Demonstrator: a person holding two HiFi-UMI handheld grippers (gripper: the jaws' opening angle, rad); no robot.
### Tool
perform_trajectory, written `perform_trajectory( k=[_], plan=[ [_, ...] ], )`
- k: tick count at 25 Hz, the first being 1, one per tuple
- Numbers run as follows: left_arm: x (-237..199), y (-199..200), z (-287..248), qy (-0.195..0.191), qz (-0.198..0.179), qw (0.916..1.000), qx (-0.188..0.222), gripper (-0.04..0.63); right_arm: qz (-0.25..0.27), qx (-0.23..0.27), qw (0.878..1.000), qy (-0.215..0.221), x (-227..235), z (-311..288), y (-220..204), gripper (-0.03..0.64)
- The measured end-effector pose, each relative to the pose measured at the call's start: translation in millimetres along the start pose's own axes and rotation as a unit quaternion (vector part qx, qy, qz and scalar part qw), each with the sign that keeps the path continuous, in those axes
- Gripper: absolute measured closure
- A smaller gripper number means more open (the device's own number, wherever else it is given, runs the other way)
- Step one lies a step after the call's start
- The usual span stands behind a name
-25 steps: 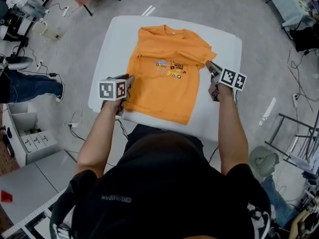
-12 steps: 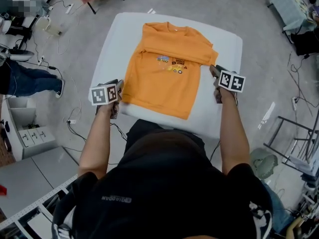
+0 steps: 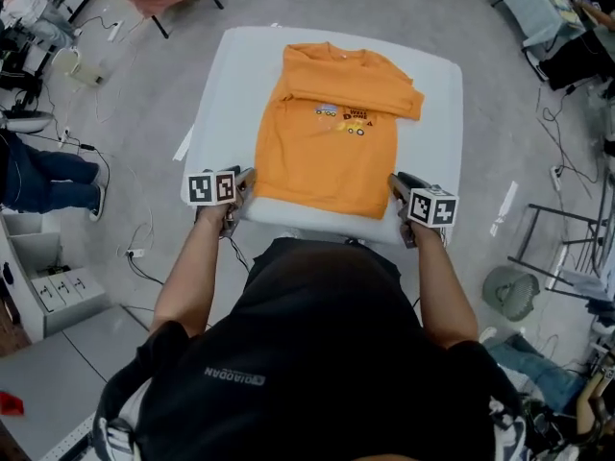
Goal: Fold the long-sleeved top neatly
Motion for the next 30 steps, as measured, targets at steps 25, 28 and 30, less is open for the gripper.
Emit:
perform_trajectory(
  k=[25,28,30],
  plan=[
    [9.6,-48.9,-18.4,-0.133,0.001,0.9901,-0.046,0.575,-0.181,0.012,0.981,-0.076,-24.3,29.0,-91.8,0.586],
    [9.4,-47.4,-13.0,-0.155,0.024,0.9874,-0.025,0.577,-0.202,0.039,0.976,-0.067,-24.1,39.6,-87.9,0.591],
    [16.9,-57.8,-8.5,-0.172,0.056,0.9834,-0.015,0.577,-0.215,0.047,0.974,-0.056,-18.9,52.9,-96.0,0.591]
  ],
)
Point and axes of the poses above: the fingertips, and each gripper's own axes: z backward along the fingers, x to its right, y out of its top, the point moved 4 cm from there along z, backward along the fingers, and after that the axes turned 14 degrees about -y, right-handed, at the moved point
